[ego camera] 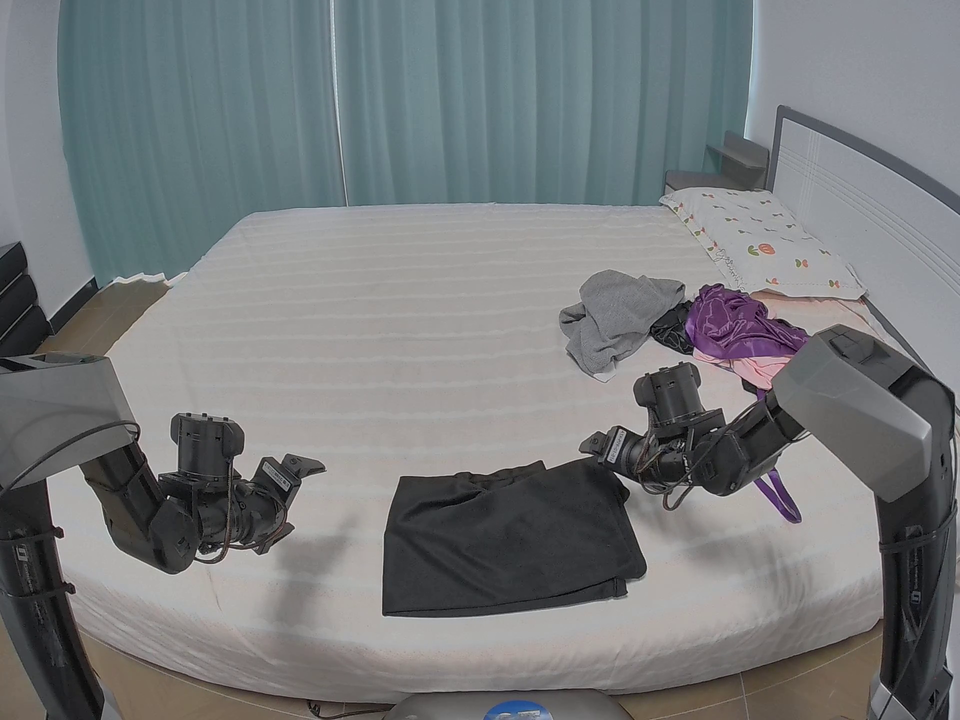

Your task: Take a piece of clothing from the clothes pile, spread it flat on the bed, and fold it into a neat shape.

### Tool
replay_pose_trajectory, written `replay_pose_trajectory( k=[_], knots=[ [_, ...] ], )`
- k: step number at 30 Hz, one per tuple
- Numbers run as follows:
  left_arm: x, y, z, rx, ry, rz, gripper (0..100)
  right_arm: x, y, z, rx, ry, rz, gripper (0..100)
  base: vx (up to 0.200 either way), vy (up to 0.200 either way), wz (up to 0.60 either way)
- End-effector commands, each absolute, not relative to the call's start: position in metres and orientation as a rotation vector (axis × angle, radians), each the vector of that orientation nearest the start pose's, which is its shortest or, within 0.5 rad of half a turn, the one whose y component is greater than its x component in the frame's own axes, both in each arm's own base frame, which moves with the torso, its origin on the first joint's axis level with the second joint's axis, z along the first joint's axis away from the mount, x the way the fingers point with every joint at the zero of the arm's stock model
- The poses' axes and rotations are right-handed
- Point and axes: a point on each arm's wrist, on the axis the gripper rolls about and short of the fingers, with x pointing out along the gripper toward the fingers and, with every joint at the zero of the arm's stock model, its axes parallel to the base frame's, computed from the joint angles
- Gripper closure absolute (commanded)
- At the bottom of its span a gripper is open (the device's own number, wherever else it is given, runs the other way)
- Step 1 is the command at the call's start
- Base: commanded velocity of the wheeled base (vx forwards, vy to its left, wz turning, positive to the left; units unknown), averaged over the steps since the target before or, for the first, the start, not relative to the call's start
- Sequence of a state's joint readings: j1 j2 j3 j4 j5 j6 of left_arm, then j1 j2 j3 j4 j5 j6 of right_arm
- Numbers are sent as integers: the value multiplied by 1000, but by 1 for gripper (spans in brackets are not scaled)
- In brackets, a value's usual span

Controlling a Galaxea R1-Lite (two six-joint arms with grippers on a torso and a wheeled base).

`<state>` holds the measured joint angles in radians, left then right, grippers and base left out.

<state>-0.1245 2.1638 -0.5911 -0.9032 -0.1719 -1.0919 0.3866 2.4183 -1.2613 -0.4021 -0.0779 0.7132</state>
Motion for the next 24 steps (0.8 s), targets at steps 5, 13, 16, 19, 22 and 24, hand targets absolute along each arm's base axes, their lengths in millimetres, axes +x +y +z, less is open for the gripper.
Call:
replay_pose_trajectory(
  k=[5,13,16,19,22,24],
  knots=[
    [321,-44,9,-1057,760,110,0,439,176,-46,495,839,-9,0,0,0,0],
    [321,-44,10,-1056,758,110,0,446,179,-51,514,827,-20,100,0,0,0],
    [322,-45,10,-1055,757,109,0,449,178,-48,533,818,-27,100,0,0,0],
    [322,-45,10,-1054,758,108,0,451,175,-45,555,808,-45,100,0,0,0],
    [322,-45,10,-1054,758,108,0,451,171,-45,556,803,-65,100,0,0,0],
    [322,-45,10,-1054,758,108,0,453,167,-44,560,795,-80,100,0,0,0]
  ],
)
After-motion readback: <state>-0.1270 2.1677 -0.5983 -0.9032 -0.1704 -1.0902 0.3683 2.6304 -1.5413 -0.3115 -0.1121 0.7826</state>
